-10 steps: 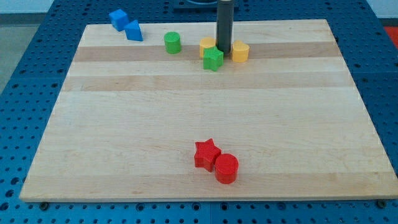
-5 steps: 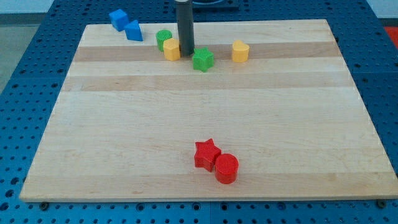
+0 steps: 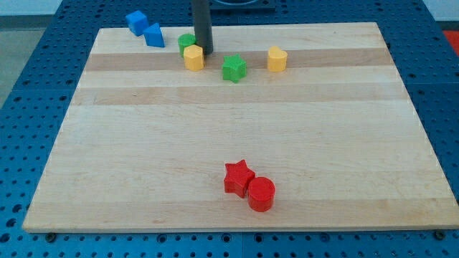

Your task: Place the green circle and hexagon diagonally to blue triangle

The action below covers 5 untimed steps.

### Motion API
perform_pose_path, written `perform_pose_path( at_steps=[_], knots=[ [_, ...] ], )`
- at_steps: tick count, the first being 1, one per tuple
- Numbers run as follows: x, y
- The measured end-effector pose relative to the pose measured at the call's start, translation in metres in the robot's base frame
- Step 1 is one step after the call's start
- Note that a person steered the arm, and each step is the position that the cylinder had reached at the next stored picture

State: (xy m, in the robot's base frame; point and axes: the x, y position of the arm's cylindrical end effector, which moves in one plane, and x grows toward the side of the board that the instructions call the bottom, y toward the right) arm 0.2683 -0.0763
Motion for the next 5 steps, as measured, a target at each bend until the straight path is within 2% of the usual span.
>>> perform_pose_path(
  at_steps=[2,3,4,5],
  knots=[
    [0.000,-0.014],
    [0.014,0.018],
    [0.055,0.020],
    [0.087,-0.005]
  ],
)
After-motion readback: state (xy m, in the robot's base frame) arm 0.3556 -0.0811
